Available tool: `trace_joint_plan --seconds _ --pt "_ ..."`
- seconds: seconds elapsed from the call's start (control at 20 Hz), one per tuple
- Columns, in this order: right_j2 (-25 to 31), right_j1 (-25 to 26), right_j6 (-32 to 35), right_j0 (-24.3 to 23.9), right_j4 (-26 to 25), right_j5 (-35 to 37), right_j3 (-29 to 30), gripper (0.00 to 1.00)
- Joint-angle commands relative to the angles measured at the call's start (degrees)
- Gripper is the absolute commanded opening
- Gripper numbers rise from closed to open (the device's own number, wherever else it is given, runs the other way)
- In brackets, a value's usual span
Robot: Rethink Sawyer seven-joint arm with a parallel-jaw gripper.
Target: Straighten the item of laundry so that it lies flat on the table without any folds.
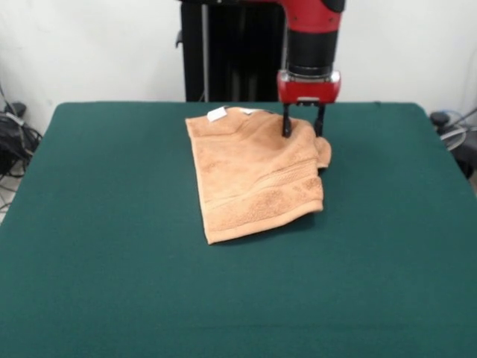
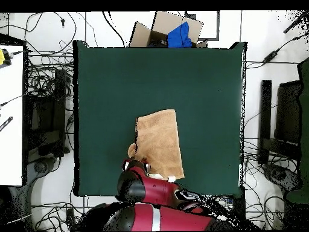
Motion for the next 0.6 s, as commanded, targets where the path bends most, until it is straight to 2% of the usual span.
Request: trace_joint_plan --seconds 0.05,0.6 --pt "0.7 -0.2 9.8 -2.0 0.1 1.7 -6.2 1.00" --pt "1.1 -1.2 10.2 -2.7 0.2 1.7 -5.4 1.00"
